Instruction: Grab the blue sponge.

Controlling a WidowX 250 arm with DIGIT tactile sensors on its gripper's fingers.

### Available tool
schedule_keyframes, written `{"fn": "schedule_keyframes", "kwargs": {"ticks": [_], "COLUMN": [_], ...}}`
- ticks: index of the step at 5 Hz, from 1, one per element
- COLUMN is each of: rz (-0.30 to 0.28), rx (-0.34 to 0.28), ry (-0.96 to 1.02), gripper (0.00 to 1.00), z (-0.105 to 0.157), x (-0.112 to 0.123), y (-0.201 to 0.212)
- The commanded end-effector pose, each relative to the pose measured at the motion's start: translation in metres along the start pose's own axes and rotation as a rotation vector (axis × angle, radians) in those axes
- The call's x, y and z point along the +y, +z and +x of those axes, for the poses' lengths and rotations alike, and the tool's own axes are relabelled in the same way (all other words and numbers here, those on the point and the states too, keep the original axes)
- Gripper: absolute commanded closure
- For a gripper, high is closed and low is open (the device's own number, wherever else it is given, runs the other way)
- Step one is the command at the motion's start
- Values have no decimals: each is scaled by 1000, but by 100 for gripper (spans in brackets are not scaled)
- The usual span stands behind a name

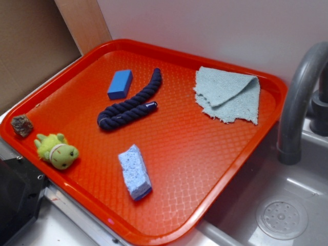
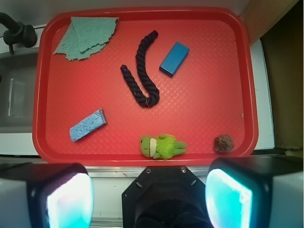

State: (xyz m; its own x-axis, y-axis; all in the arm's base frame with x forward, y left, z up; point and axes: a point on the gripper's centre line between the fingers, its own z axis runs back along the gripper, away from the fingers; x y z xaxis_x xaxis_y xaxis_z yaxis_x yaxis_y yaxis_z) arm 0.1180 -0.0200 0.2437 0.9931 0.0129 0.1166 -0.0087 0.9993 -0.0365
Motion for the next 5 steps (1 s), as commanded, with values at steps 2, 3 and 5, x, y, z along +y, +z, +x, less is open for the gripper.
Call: {"fn": "schedule_keyframes", "kwargs": {"ticks": [2, 3, 5], "rz": [104, 177, 284], "rx": [1, 68, 140], "ry": [-264, -530, -1053], "gripper": [0, 0, 0], "z": [37, 62, 62], "x": [-30, -50, -109], "y": [6, 3, -29]}}
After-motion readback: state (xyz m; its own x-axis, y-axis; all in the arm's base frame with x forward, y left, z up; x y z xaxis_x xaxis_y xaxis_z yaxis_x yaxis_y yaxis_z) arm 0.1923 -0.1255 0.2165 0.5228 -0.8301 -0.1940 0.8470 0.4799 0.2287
